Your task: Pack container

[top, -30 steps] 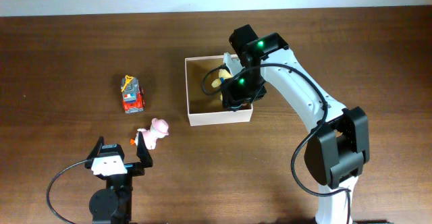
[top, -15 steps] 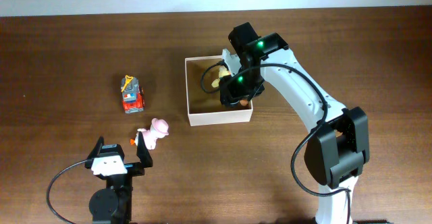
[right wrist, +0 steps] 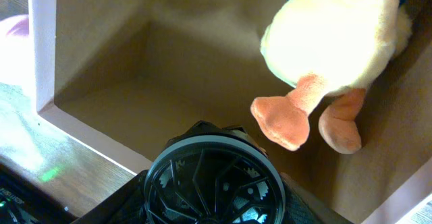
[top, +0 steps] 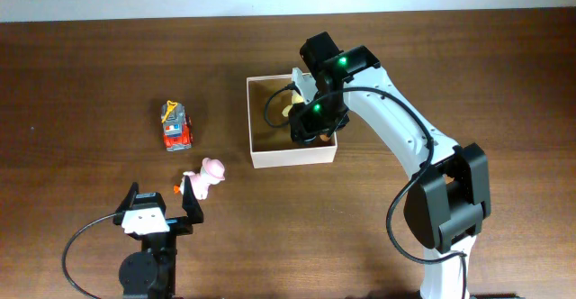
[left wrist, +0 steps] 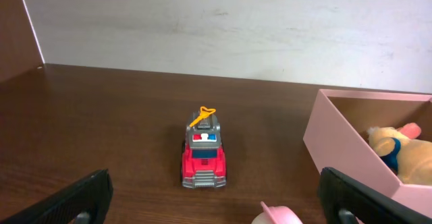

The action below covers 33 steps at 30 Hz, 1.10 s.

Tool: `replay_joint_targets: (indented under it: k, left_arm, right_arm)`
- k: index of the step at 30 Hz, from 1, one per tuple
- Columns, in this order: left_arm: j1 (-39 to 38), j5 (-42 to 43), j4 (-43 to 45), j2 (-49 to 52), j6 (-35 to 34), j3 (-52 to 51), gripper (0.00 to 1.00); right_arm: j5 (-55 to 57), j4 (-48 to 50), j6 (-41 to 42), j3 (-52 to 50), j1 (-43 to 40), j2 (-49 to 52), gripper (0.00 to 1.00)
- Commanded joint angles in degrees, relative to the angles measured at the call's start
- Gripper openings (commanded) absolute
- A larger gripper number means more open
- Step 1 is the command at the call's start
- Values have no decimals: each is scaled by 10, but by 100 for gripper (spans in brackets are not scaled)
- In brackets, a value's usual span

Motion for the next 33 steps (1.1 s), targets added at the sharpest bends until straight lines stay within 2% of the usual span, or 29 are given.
replay_joint_targets:
  k: [1, 33]
  left_arm:
    - [3, 6, 1, -3, 7, -4, 99]
    - [3, 6, 1, -3, 7, -4, 99]
  right_arm:
    - [7, -8, -2, -5, 4, 4, 57]
    - [44, -13, 0, -22, 4, 5, 57]
